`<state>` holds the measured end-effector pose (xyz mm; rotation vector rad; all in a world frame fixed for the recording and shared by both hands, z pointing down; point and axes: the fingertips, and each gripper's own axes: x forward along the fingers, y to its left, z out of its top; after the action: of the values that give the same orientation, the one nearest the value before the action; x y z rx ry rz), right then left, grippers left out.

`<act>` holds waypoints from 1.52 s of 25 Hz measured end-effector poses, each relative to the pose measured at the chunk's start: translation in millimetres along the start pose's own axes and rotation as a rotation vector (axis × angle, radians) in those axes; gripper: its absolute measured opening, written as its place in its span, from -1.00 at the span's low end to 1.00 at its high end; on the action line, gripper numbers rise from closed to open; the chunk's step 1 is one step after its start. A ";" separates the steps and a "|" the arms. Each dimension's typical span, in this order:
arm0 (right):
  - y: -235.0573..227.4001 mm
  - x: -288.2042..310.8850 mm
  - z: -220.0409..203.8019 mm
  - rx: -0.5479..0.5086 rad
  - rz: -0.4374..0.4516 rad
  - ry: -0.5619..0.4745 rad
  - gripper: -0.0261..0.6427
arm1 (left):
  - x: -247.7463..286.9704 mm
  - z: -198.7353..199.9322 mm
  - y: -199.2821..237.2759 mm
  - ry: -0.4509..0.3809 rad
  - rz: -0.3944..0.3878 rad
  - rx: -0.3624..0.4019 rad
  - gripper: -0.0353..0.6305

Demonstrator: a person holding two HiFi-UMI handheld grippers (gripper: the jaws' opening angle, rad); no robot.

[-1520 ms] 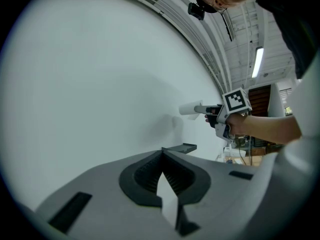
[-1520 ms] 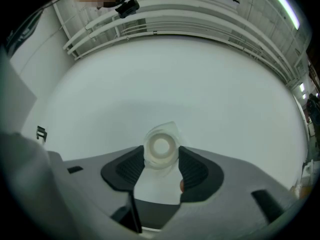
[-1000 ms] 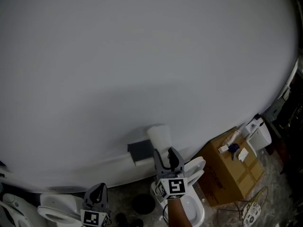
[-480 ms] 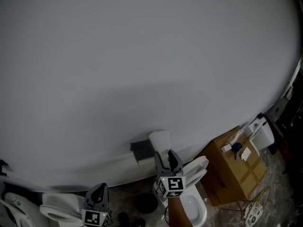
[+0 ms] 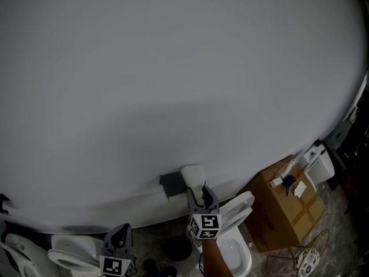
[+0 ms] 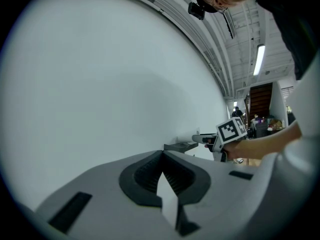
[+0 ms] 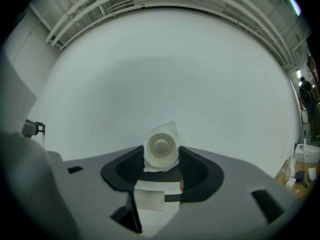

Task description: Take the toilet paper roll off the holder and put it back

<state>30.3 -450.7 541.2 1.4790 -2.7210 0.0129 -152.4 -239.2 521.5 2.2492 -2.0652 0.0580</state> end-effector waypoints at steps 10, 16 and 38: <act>-1.3 6.2 -16.6 0.011 0.001 0.027 -0.28 | -1.7 0.1 2.9 0.009 0.017 -0.006 -0.89; -1.9 8.5 -17.2 0.021 -0.001 0.021 -0.28 | -2.5 -0.8 1.4 0.013 0.019 -0.014 -0.89; -1.9 -10.4 -14.3 0.024 0.005 0.013 -0.28 | 0.2 1.3 -0.8 0.006 0.010 -0.021 -0.89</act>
<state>38.1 -442.6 555.0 1.4726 -2.7235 0.0550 -151.6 -239.4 520.2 2.2237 -2.0647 0.0434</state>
